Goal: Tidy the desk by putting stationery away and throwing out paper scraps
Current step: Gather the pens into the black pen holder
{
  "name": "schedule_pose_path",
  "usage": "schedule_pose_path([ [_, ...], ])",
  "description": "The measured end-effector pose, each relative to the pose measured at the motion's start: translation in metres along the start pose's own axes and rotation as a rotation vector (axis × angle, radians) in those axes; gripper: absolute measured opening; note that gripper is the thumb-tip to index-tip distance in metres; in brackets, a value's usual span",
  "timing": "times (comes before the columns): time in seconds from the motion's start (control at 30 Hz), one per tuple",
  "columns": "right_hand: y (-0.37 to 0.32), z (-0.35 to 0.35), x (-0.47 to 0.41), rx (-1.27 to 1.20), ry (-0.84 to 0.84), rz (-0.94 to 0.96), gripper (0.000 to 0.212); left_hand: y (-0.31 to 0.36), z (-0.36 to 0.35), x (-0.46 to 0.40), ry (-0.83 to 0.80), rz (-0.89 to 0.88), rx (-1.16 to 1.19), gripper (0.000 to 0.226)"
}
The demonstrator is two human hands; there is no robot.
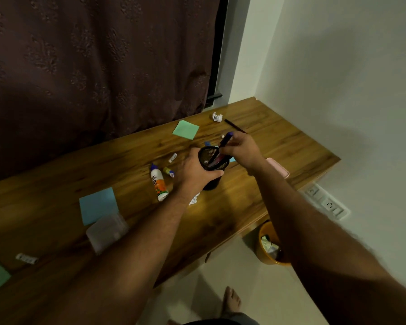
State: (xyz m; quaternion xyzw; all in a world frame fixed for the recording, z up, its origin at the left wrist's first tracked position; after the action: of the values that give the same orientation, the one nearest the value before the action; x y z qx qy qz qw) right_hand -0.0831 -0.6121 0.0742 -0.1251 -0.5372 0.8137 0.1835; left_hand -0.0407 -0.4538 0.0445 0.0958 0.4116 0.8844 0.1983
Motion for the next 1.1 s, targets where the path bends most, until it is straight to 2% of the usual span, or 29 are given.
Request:
schedule_pose_path([
  [0.07, 0.004, 0.004, -0.003, 0.018, -0.073, -0.003, 0.018, 0.004, -0.005, -0.003, 0.005, 0.011, 0.015, 0.082],
  [0.17, 0.013, 0.020, -0.014, -0.026, -0.126, -0.038, 0.028, 0.012, -0.013, -0.010, 0.025, 0.033, 0.025, 0.083],
  [0.27, 0.030, 0.048, -0.029, -0.124, -0.064, -0.103, 0.026, 0.018, -0.022, -0.020, 0.055, 0.071, 0.041, 0.086],
  [0.37, 0.058, 0.083, -0.048, -0.166, 0.072, -0.197, 0.014, 0.020, -0.037, -0.029, 0.075, 0.121, 0.055, 0.086],
  [0.47, 0.106, 0.104, -0.067, 0.018, 0.125, -0.396, 0.010, 0.020, -0.052, -0.037, 0.099, 0.168, 0.061, 0.086],
  [0.57, 0.154, 0.100, -0.078, 0.232, -0.015, -0.530, 0.021, 0.022, -0.066, -0.044, 0.123, 0.200, 0.079, 0.083],
  [0.7, 0.178, 0.087, -0.096, 0.426, -0.067, -0.469, 0.025, 0.023, -0.081, -0.053, 0.140, 0.228, 0.111, 0.082],
  [0.8, 0.169, 0.076, -0.104, 0.655, -0.149, -0.398, 0.027, 0.025, -0.089, -0.057, 0.143, 0.239, 0.128, 0.082],
  [0.9, 0.168, 0.068, -0.108, 0.791, -0.242, -0.364, 0.043, 0.027, -0.093, -0.061, 0.153, 0.244, 0.127, 0.082],
  [0.97, 0.171, 0.069, -0.110, 0.887, -0.232, -0.343, 0.038, 0.028, -0.096, -0.063, 0.154, 0.250, 0.135, 0.082],
  [1.03, 0.175, 0.067, -0.114, 0.849, -0.247, -0.341, 0.030, 0.028, -0.099, -0.065, 0.153, 0.252, 0.138, 0.083],
  [1.1, 0.172, 0.070, -0.118, 0.683, -0.232, -0.363, 0.023, 0.028, -0.102, -0.067, 0.154, 0.244, 0.142, 0.083],
])
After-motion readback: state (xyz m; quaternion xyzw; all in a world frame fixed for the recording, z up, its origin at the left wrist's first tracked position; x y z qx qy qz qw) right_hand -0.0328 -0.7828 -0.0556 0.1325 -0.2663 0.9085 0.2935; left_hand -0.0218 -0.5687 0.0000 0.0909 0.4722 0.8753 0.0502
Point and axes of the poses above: each hand's wrist, its own x-axis away from the middle knuckle, its own z-axis out of the back of the hand, y = z × x, the point moved 6 cm from there along -x, towards the middle knuckle, and after that the axes turned 1 degree about x, right-handed, at the moved point
